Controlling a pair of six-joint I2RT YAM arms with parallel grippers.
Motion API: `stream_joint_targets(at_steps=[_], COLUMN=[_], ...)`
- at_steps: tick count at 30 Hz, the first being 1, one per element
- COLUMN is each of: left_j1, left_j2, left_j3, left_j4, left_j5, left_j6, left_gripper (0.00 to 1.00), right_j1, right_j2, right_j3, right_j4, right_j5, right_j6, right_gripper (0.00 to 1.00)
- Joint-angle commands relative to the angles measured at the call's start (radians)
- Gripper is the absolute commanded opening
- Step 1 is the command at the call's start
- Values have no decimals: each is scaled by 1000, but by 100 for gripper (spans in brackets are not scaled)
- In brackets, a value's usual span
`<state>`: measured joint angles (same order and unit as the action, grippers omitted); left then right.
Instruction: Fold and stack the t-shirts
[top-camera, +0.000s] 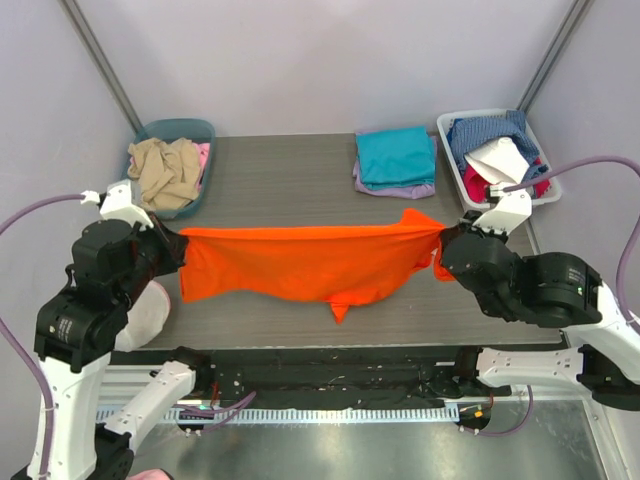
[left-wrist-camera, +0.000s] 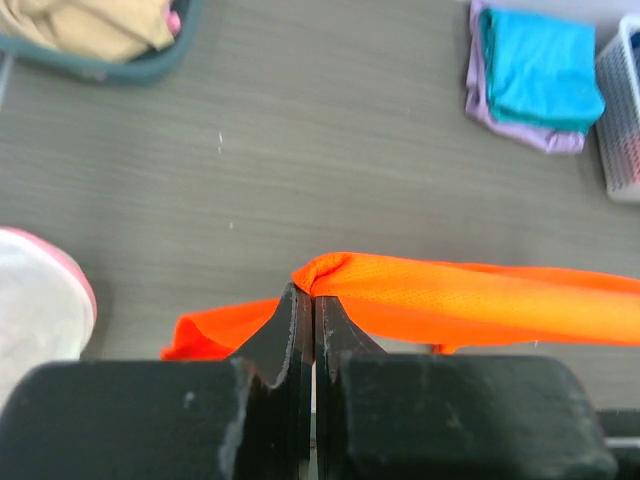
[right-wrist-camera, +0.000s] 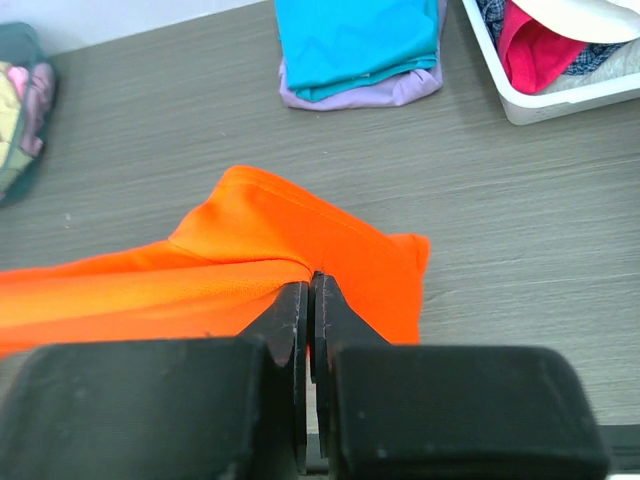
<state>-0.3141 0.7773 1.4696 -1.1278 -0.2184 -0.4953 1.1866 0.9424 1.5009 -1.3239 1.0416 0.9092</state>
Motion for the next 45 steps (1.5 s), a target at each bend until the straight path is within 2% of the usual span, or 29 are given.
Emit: stream_joint_targets(at_steps=[1,13,23,26,30,32,33,34,36,40,42,45], left_j1=[3,4,3,4,3,4,3,3,3,3,3,3], left_j2=[-41,-107,-73,-27,77,112,144,170,221,390,415,395], left_j3=[-54,-100,-295,-305,-235,-215,-194,-181,-115,50,133,146], left_j4=[-35,-76,107,163,207,253,270,302,327,339,342,359], left_j5=[60,139,91,59,42,31,16,5,-19,-10,7,19], left_j6=[-12,-48,-66,-45,-9,1,6,20,41,89,92,71], left_gripper=[0,0,0,0,0,0,0,0,0,0,0,0], right_j1=[-7,-7,-24,-70,-198,-263,-336,-384,-491,-559,-562,-562], right_j2=[15,59,96,107,148,156,165,176,205,311,326,309], right_j3=[79,153,-7,-57,-83,-108,-113,-111,-85,80,134,171], right_j4=[-182,-181,-112,-6,145,288,387,435,529,594,597,575], right_j5=[31,-121,61,43,11,-15,-73,-106,-170,-221,-241,-308], right_j6=[11,-43,-30,-124,-289,-419,-461,-542,-602,-720,-747,-728], right_gripper=[1,1,4,4,1,1,1,1,1,1,1,1])
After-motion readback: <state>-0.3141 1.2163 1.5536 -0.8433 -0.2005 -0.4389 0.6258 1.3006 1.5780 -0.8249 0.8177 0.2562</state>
